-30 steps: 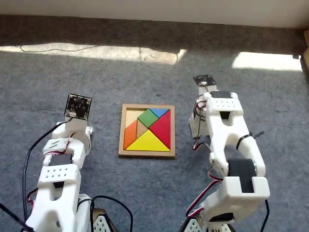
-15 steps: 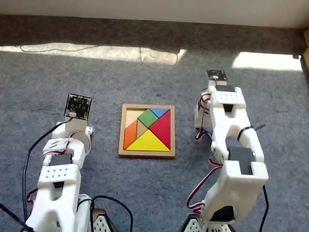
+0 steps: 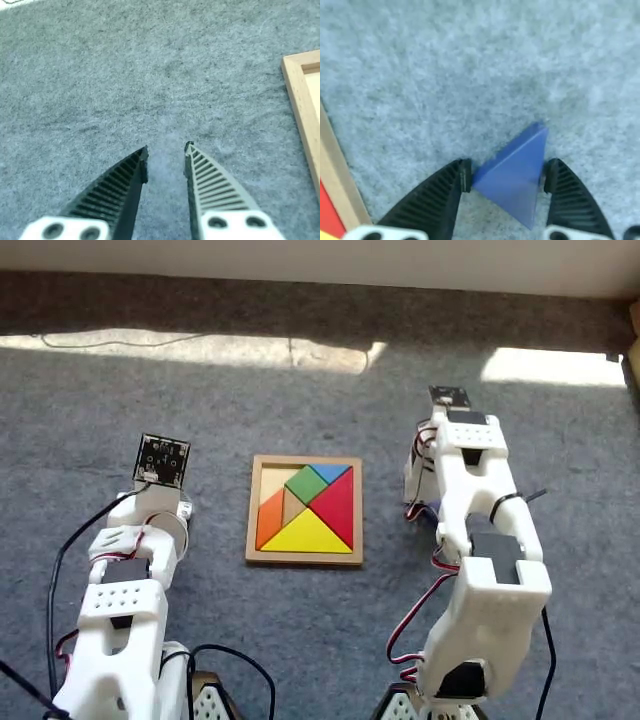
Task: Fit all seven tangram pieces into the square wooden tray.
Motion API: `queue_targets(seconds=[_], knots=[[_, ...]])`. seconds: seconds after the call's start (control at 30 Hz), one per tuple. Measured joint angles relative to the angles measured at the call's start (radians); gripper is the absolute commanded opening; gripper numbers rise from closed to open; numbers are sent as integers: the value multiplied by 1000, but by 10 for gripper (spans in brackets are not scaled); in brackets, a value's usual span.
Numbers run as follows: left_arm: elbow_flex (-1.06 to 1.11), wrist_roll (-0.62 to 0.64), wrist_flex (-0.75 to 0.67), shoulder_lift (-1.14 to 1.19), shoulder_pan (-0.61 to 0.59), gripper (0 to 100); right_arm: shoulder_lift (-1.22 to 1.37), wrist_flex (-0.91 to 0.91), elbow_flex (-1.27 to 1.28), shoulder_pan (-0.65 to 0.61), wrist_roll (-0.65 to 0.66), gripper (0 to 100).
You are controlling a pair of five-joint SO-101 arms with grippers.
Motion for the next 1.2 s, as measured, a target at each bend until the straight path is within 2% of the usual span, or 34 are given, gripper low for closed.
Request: queue_targets(seconds=[0.17,0.47,0.7,0.77,0.93,1.2], knots=[[0,0,0,0,0,133,0,0,-2,21,0,125],[0,0,0,0,0,133,-103,3,0,15,2,125],[0,0,0,0,0,133,-241,97,5,-28,2,125],[0,0,0,0,3,133,-253,118,5,-49,2,140],[0,0,0,0,3,133,-259,123,6,-57,2,259],[0,0,0,0,3,133,-169,94,66,-60,2,259]])
